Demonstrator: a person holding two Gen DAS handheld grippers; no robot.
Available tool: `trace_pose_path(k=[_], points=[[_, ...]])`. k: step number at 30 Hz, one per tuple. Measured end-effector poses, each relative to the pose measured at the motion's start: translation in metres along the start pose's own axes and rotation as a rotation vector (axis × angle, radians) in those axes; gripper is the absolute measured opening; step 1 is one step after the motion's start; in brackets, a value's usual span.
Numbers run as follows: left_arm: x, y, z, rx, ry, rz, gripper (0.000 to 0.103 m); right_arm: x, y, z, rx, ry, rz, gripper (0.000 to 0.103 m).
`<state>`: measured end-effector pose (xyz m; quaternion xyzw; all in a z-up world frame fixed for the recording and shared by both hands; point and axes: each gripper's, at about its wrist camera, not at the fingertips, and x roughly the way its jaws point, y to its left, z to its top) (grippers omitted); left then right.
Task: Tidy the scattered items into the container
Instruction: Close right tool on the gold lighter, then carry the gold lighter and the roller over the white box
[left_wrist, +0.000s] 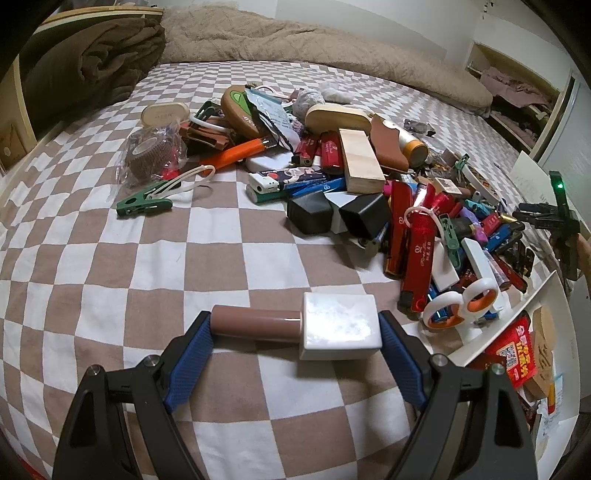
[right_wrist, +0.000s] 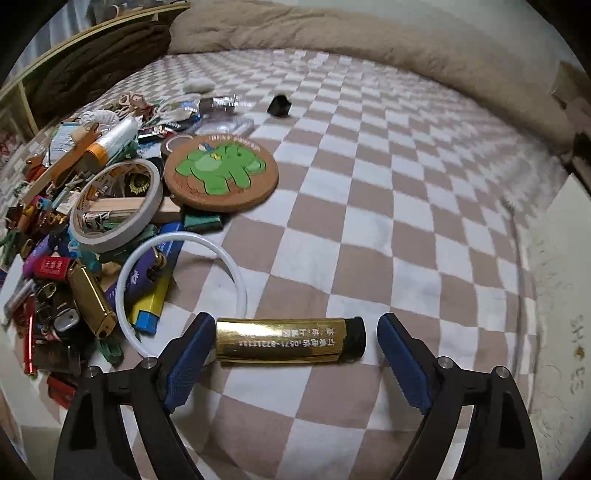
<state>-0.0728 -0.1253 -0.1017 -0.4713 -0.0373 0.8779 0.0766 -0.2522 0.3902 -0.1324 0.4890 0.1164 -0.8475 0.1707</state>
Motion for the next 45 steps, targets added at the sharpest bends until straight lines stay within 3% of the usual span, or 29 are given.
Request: trace_pose_path(k=[5, 13, 22, 34, 45], points=[[-0.001, 0.001, 0.000, -0.009, -0.004, -0.010, 0.087, 0.005, -0.013, -0.004, 0.057, 0.001, 0.077, 0.089], [-0.001, 0.000, 0.001, 0.000, -0.004, 0.006, 0.087, -0.005, 0.007, -0.012, 0.047, -0.060, -0.014, 0.082], [-0.004, 0.000, -0.001, -0.007, -0.019, 0.028, 0.087, -0.027, 0.021, -0.022, 0.143, -0.073, -0.031, 0.082], [-0.028, -0.008, 0.004, -0.008, -0.087, 0.013, 0.087, -0.061, 0.042, -0.018, 0.179, -0.117, -0.014, 0.082], [-0.059, -0.038, 0.004, 0.016, -0.147, -0.028, 0.087, -0.111, 0.080, -0.031, 0.170, -0.182, 0.063, 0.082]])
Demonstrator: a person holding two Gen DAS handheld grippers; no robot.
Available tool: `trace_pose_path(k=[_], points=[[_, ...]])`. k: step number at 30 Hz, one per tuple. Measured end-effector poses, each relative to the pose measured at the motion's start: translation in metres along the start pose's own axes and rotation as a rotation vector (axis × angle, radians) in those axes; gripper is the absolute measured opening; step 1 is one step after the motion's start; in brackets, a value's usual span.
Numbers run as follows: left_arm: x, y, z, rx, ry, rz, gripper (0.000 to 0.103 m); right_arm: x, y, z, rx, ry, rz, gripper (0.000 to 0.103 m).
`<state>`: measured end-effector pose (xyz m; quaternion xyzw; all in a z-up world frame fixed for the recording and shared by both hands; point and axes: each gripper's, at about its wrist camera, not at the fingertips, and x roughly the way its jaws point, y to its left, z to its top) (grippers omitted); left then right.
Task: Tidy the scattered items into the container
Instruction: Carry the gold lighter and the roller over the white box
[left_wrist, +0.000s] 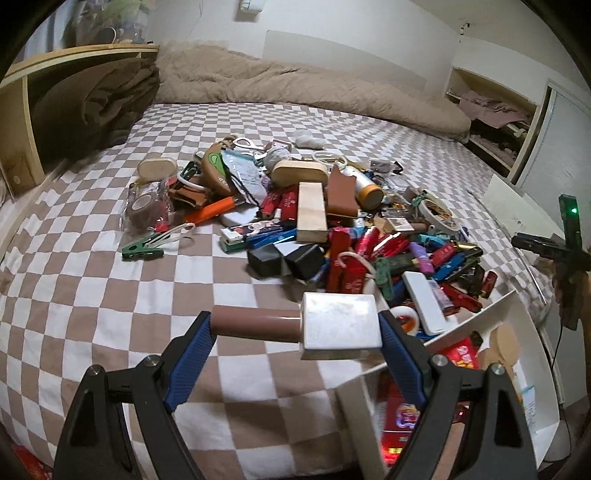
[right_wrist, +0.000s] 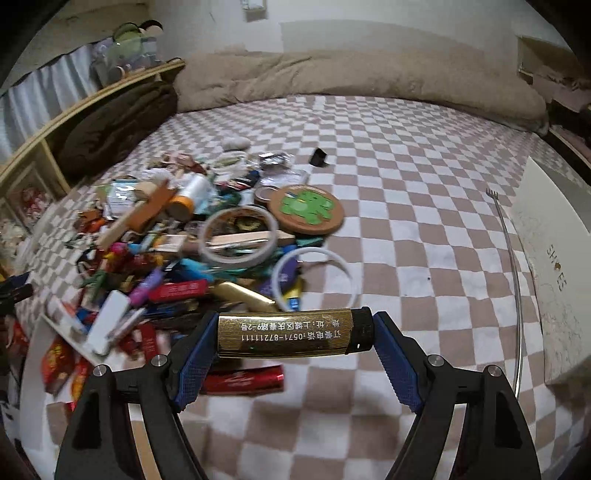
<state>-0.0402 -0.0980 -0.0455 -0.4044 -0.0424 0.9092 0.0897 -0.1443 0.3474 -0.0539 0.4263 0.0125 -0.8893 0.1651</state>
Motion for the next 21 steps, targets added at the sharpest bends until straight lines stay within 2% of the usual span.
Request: trace_pose_path(k=[12, 21], points=[[-0.021, -0.040, -0.017, 0.047, -0.016, -0.055, 0.087, -0.027, 0.054, -0.018, -0.085, 0.024, 0.069, 0.082], [-0.023, -0.061, -0.035, 0.066, 0.014, -0.131, 0.087, -0.036, 0.115, -0.036, -0.212, 0.053, 0.167, 0.082]])
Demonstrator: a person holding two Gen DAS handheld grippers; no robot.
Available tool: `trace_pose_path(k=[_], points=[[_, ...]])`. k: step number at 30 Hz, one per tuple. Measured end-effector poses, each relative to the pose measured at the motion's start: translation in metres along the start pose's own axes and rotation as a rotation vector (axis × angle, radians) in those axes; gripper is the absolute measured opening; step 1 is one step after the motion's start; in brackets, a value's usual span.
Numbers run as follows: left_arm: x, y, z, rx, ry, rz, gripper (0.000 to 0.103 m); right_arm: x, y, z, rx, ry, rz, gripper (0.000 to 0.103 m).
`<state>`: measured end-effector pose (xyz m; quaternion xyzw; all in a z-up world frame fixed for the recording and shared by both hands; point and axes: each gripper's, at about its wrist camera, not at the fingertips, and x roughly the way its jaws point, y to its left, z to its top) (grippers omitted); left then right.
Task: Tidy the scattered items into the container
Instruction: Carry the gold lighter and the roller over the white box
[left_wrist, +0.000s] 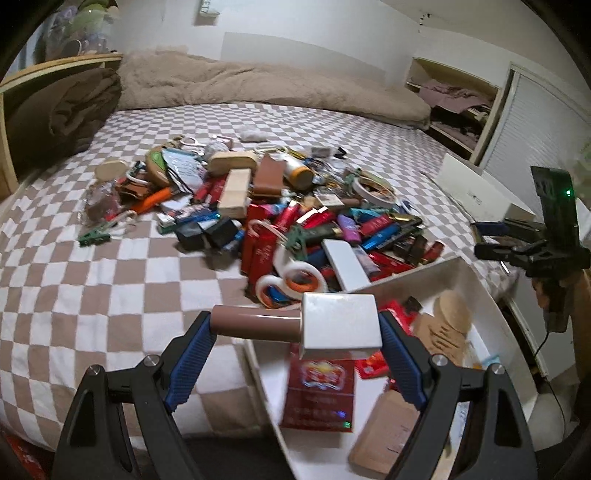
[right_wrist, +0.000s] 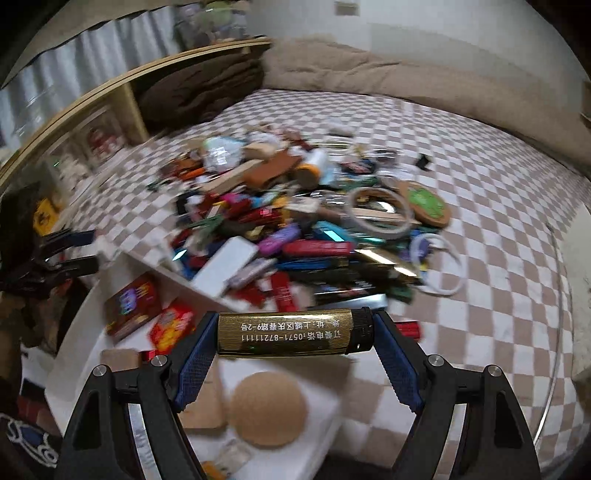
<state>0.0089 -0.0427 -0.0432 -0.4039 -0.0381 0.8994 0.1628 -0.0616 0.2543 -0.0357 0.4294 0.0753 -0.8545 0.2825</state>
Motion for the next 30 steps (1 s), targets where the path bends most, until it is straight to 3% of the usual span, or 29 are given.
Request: trace_pose_path(k=[10, 22, 30], points=[[-0.012, -0.024, -0.024, 0.043, 0.017, -0.075, 0.087, 0.021, 0.066, -0.005, -0.117, 0.106, 0.133, 0.082], [-0.044, -0.057, -0.057, 0.152, 0.046, -0.148, 0.087, 0.064, 0.122, -0.009, -0.294, 0.198, 0.135, 0.082], [-0.064, -0.052, -0.065, 0.132, 0.022, -0.169, 0.087, 0.086, 0.155, -0.009, -0.408, 0.240, 0.179, 0.082]])
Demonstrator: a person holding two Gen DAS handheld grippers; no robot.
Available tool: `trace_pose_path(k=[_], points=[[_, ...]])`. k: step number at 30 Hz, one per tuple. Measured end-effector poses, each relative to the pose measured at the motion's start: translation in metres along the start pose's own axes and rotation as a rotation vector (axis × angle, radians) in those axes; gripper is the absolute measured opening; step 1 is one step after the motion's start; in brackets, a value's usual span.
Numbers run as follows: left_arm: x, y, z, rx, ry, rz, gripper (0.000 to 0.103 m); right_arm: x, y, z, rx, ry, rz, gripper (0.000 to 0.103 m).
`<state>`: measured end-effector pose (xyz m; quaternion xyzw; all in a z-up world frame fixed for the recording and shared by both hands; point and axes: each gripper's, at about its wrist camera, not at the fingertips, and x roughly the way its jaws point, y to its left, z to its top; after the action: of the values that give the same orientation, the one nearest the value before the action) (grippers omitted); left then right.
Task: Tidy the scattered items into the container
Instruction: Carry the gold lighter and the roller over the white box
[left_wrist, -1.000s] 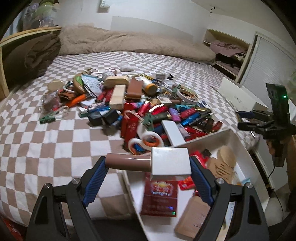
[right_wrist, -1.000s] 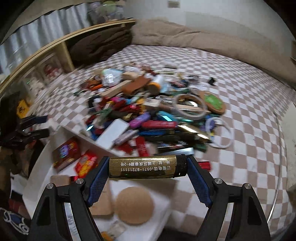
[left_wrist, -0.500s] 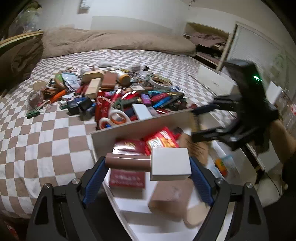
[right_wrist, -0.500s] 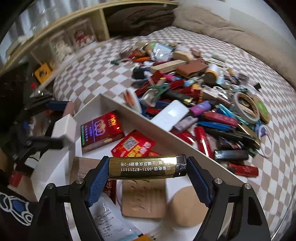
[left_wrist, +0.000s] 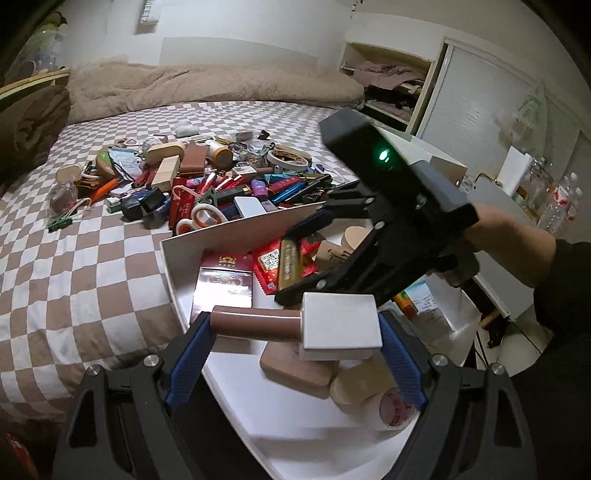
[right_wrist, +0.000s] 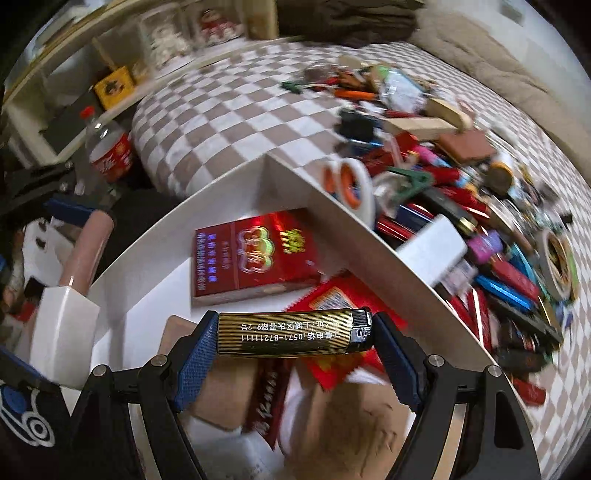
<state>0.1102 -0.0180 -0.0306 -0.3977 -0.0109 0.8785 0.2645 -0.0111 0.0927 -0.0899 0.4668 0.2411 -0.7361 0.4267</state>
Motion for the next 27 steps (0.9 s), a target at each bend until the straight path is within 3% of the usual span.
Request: trace_pose_path(k=[5, 17, 27], points=[[-0.005, 0.007, -0.004, -0.034, -0.008, -0.012, 0.087, 0.018, -0.004, 0.011, 0.016, 0.049, 0.133, 0.082], [-0.003, 0.010, -0.006, -0.045, -0.005, -0.017, 0.087, 0.032, 0.008, 0.025, -0.091, 0.071, 0.147, 0.082], [-0.004, 0.007, -0.004, -0.047, -0.003, -0.037, 0.087, 0.035, 0.018, 0.010, -0.085, 0.083, 0.178, 0.082]])
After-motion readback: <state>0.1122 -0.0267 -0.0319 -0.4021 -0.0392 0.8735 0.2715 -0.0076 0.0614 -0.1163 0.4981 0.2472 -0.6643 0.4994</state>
